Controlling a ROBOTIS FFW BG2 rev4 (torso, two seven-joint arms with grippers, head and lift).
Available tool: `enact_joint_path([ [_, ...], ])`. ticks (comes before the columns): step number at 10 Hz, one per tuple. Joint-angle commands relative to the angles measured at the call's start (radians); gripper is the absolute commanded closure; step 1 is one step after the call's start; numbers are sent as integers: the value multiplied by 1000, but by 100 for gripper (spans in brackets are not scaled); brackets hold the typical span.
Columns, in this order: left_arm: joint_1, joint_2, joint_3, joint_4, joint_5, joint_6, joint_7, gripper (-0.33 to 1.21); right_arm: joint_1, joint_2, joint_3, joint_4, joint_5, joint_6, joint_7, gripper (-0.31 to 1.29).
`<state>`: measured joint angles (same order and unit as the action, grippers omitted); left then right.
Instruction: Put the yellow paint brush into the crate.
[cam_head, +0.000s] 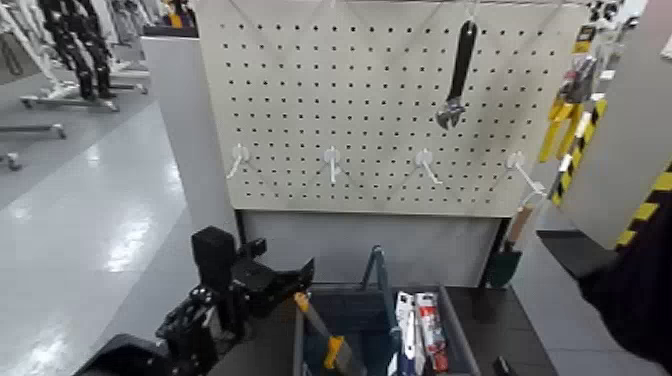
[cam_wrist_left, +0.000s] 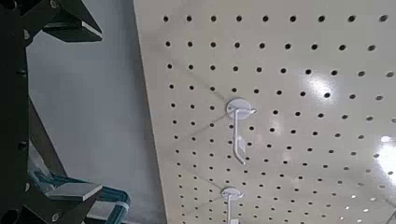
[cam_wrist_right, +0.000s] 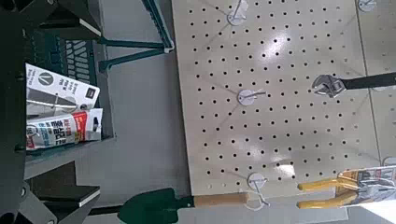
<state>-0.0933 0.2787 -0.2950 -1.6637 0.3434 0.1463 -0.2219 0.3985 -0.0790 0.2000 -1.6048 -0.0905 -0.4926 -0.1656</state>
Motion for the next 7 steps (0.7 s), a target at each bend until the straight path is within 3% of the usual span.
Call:
enact_joint_path([
  [1,101,-26,68,-41,-132,-77,19,17,2,1,-2,-3,0,2,0,13],
  [7,333,-50,80,-62,-262,-274,242,16,6,2,-7,-6,2,0,1,13],
])
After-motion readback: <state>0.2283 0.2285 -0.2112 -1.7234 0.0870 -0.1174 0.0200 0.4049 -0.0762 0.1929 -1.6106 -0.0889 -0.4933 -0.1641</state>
